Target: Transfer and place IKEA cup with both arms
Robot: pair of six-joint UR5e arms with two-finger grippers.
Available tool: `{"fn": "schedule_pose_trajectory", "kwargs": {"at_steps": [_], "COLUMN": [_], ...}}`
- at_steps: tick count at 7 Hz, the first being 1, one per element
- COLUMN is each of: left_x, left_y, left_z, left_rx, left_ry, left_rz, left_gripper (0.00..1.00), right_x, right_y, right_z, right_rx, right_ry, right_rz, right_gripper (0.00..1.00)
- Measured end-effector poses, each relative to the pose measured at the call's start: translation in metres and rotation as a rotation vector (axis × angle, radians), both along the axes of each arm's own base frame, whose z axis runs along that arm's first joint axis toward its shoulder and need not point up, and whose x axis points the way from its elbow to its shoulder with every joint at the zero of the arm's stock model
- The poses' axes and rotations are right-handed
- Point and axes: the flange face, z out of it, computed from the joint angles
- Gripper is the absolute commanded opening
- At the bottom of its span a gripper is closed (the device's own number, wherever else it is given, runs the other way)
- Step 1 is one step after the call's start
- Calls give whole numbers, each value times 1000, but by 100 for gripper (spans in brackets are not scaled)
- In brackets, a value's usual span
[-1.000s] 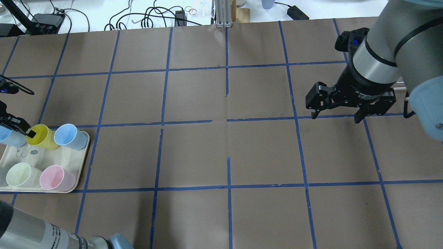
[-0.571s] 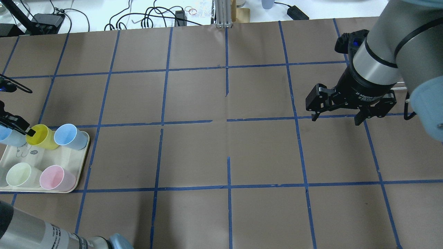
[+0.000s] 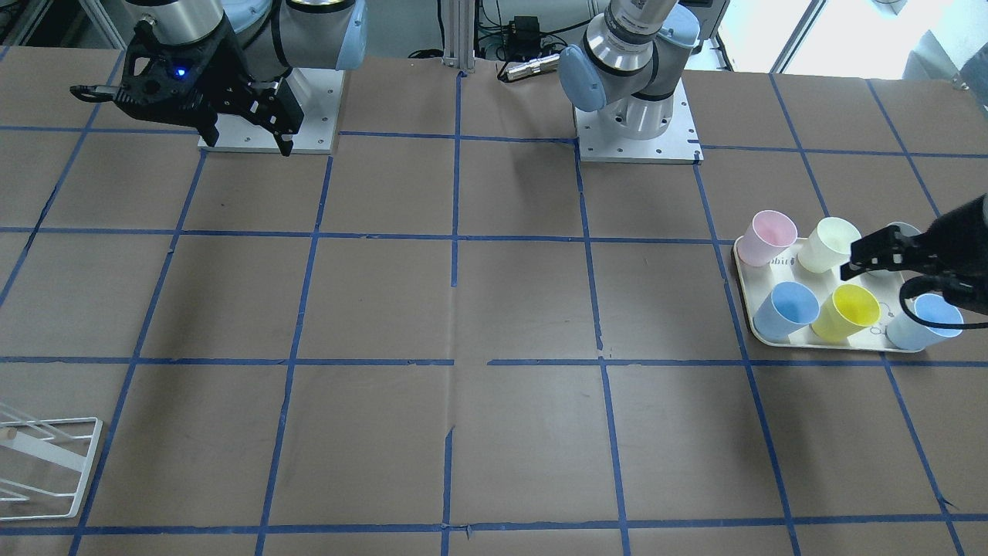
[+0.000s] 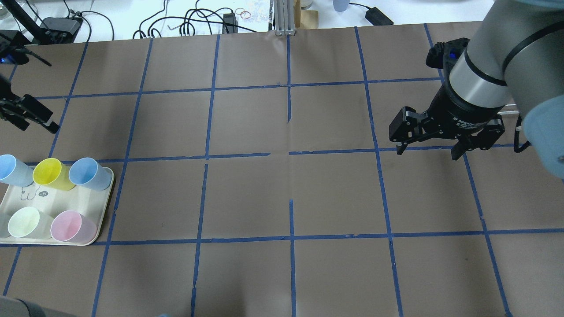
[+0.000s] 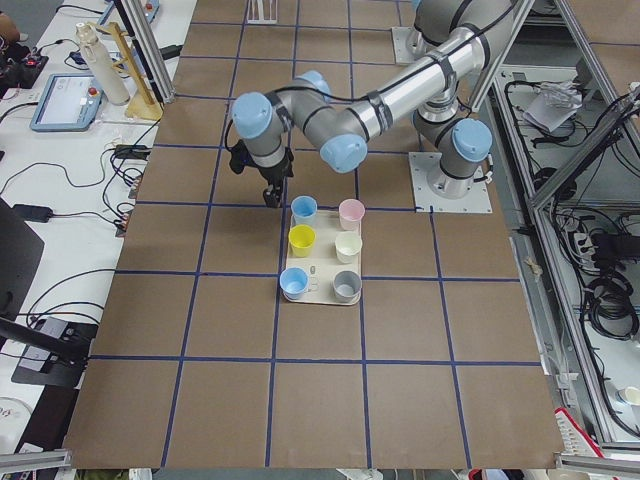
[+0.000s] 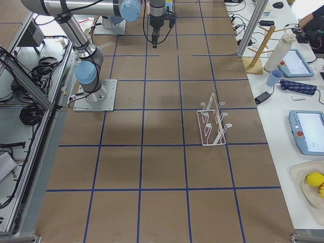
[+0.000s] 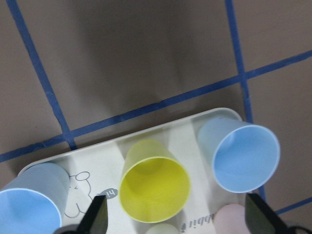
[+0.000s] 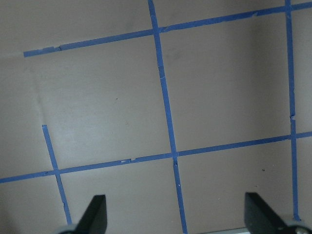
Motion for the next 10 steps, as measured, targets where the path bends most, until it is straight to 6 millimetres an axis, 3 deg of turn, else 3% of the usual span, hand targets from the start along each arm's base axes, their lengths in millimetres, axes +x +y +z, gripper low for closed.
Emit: {"fn": "schedule_pose_trajectory", "kwargs": {"at_steps": [2,3,5,6,7,10], "left_x": [-148,-205,-283,-302,-306,-290], "left_y": [24,48,86,92,89,75], "left_z": [43,62,91,101,106,116], "left_rx": [6,-16,-84,-117,-134,-157], "left_ry": [-53,-76,-101,-102,-102,-95], "left_rz": [78,118,153,164,173,211], "left_gripper": [100,100,100,100,100,100], "right_x": [0,0,0,0,0,0], "right_y": [0,0,-1,-1,-1,-1], "right_z": [1,1,2,2,2,2], "right_rx": [-2,-3,-6,-6,-6,-7], "right_ry": [0,-1,-1,-1,-1,-1], "right_rz": [1,1,0,1,1,0], "right_gripper": [100,100,100,100,100,100]}}
